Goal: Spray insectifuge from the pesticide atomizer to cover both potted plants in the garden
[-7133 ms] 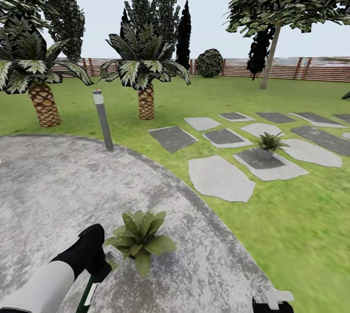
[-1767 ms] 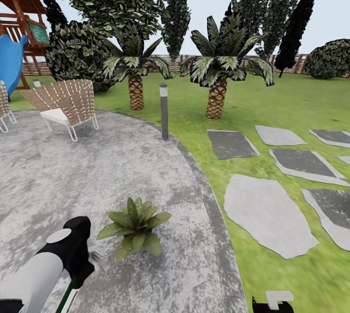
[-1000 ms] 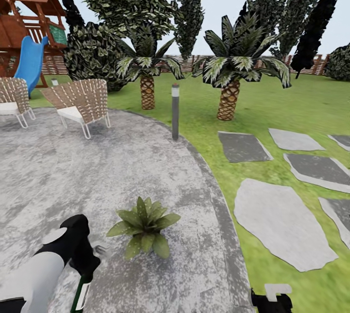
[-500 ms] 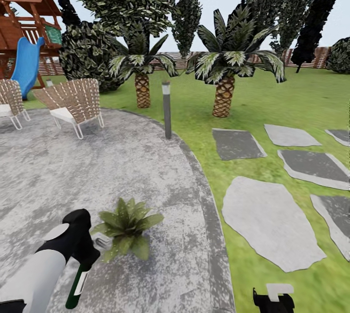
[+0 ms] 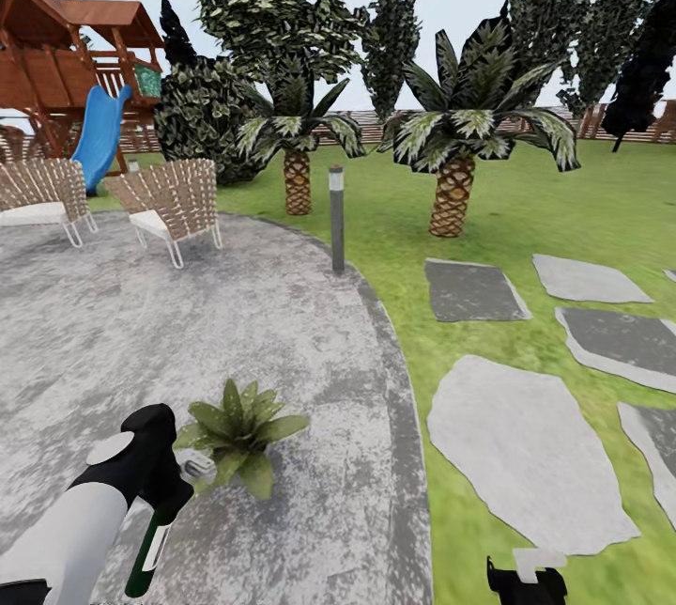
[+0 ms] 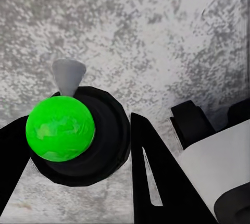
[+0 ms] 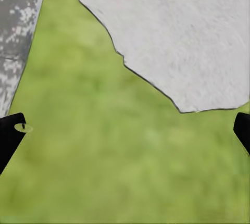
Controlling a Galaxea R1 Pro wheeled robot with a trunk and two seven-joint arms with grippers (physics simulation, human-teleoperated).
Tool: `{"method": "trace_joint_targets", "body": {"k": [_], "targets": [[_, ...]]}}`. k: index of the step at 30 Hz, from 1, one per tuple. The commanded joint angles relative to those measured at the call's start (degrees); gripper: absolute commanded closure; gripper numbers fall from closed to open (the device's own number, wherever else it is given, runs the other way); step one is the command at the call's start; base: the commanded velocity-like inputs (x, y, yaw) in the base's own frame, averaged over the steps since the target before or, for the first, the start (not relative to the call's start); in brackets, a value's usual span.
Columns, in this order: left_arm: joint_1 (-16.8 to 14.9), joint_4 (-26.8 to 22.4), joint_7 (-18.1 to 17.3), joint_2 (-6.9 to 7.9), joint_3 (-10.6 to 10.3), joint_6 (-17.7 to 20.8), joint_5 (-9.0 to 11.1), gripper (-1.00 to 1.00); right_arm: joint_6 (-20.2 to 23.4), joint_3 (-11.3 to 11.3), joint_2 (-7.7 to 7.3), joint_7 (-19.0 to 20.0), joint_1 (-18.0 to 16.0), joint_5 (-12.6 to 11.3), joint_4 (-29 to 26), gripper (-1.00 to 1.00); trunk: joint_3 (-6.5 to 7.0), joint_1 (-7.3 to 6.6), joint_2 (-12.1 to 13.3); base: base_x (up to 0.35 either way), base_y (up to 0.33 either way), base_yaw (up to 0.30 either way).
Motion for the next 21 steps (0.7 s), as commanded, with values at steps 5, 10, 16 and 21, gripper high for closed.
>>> {"method": "trace_joint_targets", "body": {"k": [5,10,16,21], "targets": [[-0.04,-0.07,-0.55,-0.05,0.20,0.53,-0.54,1.00,-0.18,-0.35,-0.01,-0.23,-0.04,0.61,0.09,-1.00,-0.06,0.00,-0.02,0.164,-0.215,0.121],[-0.05,-0.07,-0.55,-0.07,0.37,0.54,-0.55,1.00,-0.18,-0.35,-0.01,-0.23,-0.04,0.61,0.09,-1.00,-0.06,0.00,-0.02,0.169,-0.023,0.004],[-0.09,-0.05,-0.55,0.06,0.15,0.67,-0.59,1.00,-0.18,-0.35,0.06,-0.23,-0.04,0.67,0.09,-1.00,-0.06,0.00,-0.02,0.016,-0.001,0.191],[-0.08,-0.05,-0.55,-0.12,0.15,0.68,-0.60,1.00,-0.18,-0.35,0.08,-0.23,-0.04,0.78,0.09,-1.00,-0.06,0.00,-0.02,0.000,-0.144,0.275]]}}
